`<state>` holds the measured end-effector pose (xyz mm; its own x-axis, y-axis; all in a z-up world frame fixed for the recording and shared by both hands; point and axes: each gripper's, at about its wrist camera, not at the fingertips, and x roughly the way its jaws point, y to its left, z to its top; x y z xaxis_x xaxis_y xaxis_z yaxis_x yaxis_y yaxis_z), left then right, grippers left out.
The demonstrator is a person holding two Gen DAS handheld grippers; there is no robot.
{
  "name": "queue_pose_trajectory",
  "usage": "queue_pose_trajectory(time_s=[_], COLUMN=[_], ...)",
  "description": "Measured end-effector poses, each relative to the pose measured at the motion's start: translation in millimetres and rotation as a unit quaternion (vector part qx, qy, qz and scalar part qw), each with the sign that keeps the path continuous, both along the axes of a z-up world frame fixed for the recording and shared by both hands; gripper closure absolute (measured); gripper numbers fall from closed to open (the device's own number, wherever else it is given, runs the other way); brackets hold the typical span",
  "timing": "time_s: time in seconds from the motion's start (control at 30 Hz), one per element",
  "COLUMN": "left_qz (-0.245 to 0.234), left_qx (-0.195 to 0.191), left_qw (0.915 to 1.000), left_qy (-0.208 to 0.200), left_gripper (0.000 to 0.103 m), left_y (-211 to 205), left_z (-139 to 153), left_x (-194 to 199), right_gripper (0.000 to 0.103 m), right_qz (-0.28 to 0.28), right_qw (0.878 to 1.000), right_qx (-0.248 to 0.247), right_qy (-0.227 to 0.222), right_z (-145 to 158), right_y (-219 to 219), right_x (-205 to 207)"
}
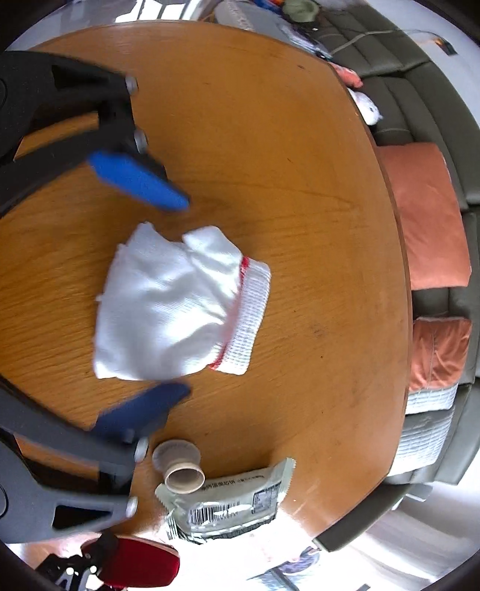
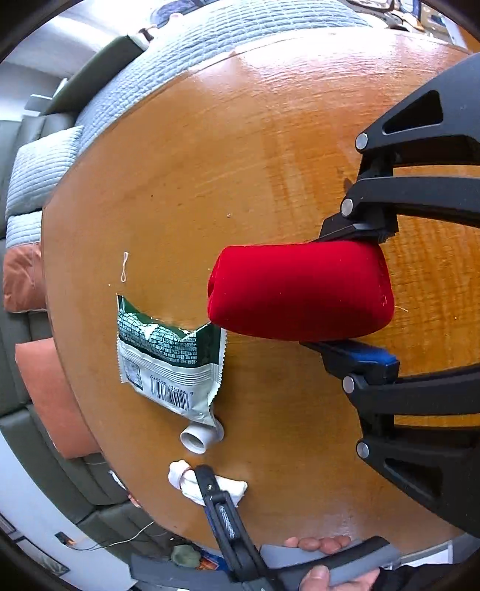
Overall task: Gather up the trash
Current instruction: 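Grasp the white cloth with the left gripper while the right gripper grasps the red cup, then carry the white cloth and red cup to the bin and open both grippers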
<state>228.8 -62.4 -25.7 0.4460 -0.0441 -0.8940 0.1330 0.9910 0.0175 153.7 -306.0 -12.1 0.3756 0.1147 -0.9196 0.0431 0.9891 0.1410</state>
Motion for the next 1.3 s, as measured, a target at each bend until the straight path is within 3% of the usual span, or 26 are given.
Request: queue_pose_trajectory(time_s=[0.2,0.3,0.6,0.9,1.13,1.3], left_qz=[-0.018,-0.018,0.010,0.053,0.102,0.146], left_qx=[-0.010,-0.022,-0.060,-0.056,-0.055,-0.051], left_qw=[0.9996,0.9993,0.9963,0.9941,0.9893,0.9831], left_qy=[-0.017,-0.024,-0.060,-0.076,-0.089,-0.097], left_gripper=[0.063,0.072,0.073,0.073,0.073,0.073], left_y=[2.3,6.8,48.8,111.5,174.9,220.7], left_z=[6.1,12.1,47.1,63.8,72.9,76.2], left_x=[-9.2,-18.0,-77.0,-140.1,-187.6,-223.8], right_gripper=[0.063,0.063,0.063,0.063,0.063,0.063], right_qz=[-0.001,0.006,0.045,0.118,0.191,0.260], right_qw=[1.000,1.000,0.998,0.991,0.980,0.963], right_qx=[0.007,0.005,0.009,0.014,0.021,0.020], right_qy=[0.000,-0.013,-0.043,-0.059,-0.059,-0.062], right_z=[6.5,16.9,50.3,70.8,76.3,82.2], right_y=[4.8,11.9,52.4,125.7,201.7,268.0], right_x=[-5.1,-13.0,-41.8,-65.2,-85.6,-109.1])
